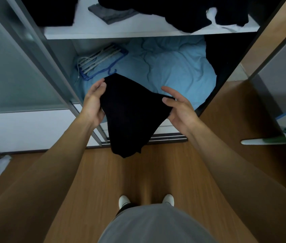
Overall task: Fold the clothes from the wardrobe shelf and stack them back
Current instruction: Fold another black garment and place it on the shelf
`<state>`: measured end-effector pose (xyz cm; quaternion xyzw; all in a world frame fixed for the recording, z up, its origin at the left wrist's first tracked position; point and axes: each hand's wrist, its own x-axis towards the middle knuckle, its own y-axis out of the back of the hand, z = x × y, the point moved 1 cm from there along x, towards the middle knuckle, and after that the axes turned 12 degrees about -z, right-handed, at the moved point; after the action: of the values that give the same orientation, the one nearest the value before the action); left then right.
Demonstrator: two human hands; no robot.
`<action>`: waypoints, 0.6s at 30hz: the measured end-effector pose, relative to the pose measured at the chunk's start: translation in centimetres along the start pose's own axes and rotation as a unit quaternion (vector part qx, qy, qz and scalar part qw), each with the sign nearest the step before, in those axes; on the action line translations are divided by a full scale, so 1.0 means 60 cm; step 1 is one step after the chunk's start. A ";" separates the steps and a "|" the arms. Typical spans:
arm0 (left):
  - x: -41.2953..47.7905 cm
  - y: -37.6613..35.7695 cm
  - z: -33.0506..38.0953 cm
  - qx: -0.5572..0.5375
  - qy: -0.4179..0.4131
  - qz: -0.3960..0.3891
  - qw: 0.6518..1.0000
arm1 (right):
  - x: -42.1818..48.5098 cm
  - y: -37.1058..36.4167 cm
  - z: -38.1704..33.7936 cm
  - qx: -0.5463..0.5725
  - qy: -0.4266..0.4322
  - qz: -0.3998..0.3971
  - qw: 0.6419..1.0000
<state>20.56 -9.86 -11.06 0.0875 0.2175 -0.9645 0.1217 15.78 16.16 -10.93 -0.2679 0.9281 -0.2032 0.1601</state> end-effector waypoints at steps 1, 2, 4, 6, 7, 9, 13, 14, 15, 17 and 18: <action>-0.001 0.003 0.000 0.025 0.001 -0.002 1.000 | 0.004 -0.003 -0.007 0.023 0.004 -0.002 1.000; -0.002 0.004 0.000 0.049 0.000 -0.007 0.999 | 0.007 -0.005 -0.014 0.035 0.004 -0.007 0.999; -0.004 0.006 0.001 0.069 -0.001 -0.011 0.998 | 0.009 -0.006 -0.023 0.035 0.000 -0.001 0.999; -0.005 0.001 0.002 0.087 -0.002 -0.001 0.996 | 0.009 0.001 -0.026 0.019 -0.004 0.031 0.999; -0.006 -0.004 0.002 0.103 -0.001 0.001 0.995 | 0.008 0.005 -0.028 -0.009 -0.012 0.051 0.999; -0.007 -0.015 -0.004 0.138 -0.005 -0.001 0.990 | 0.008 0.009 -0.030 -0.115 -0.041 0.085 0.989; -0.003 -0.024 -0.011 0.185 0.000 -0.009 0.983 | 0.016 0.011 -0.029 -0.228 -0.118 0.112 0.960; -0.002 -0.021 -0.009 0.192 0.001 -0.009 0.981 | 0.016 0.011 -0.027 -0.224 -0.128 0.111 0.960; 0.000 -0.017 -0.007 0.207 -0.001 -0.006 0.978 | 0.017 0.012 -0.025 -0.218 -0.132 0.109 0.961; 0.001 -0.010 -0.002 0.271 -0.007 0.003 0.963 | 0.020 0.013 -0.020 -0.205 -0.129 0.099 0.965; 0.002 -0.007 -0.002 0.295 -0.008 0.006 0.955 | 0.021 0.013 -0.016 -0.187 -0.121 0.090 0.971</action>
<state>20.32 -9.44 -11.03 0.1136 -0.0786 -0.9855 0.0983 14.02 16.31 -10.66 -0.2307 0.9436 0.0233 0.2362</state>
